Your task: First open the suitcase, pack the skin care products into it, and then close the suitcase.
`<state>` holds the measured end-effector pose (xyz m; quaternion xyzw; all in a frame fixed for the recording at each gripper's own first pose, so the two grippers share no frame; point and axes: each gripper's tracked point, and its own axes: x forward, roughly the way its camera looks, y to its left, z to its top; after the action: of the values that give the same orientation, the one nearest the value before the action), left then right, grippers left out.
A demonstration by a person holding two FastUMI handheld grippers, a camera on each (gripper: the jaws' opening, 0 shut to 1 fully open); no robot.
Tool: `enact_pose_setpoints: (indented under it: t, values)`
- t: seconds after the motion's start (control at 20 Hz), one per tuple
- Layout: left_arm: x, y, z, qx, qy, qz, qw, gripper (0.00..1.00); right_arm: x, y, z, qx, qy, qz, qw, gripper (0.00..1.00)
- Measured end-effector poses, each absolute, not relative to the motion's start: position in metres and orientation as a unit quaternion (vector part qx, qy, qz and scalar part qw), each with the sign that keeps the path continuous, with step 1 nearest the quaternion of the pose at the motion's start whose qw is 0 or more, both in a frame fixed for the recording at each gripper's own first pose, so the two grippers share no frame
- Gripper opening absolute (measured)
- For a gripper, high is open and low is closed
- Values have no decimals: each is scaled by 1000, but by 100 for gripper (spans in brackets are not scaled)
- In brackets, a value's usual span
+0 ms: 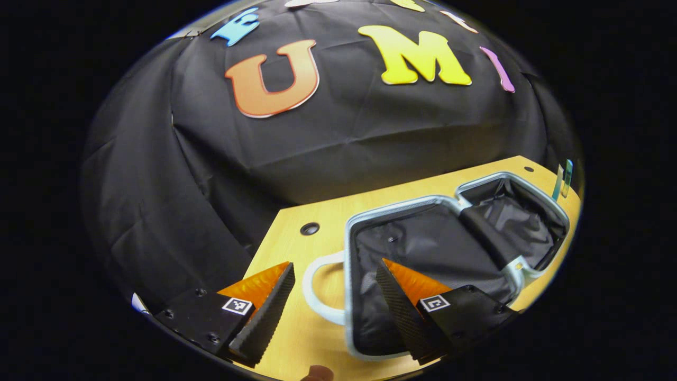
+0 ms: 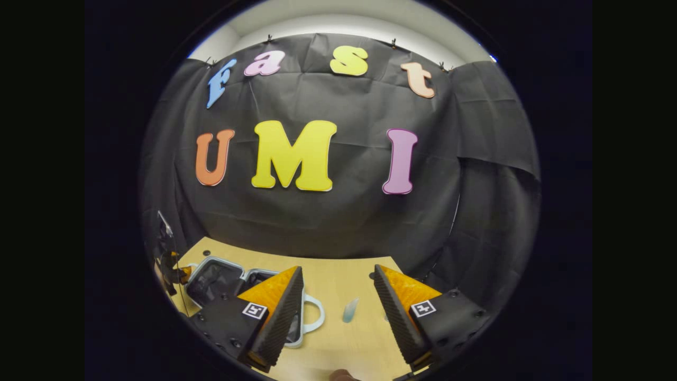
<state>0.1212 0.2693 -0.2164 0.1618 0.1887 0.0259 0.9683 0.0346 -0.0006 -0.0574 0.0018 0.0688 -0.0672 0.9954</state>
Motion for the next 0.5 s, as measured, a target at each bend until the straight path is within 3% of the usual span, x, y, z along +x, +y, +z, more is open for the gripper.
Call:
enact_pose_setpoints:
  t: [0.5]
  values:
    - [93, 4, -216, 137, 174, -134, 966, 99, 31, -104, -89, 13, 86, -61, 994, 80]
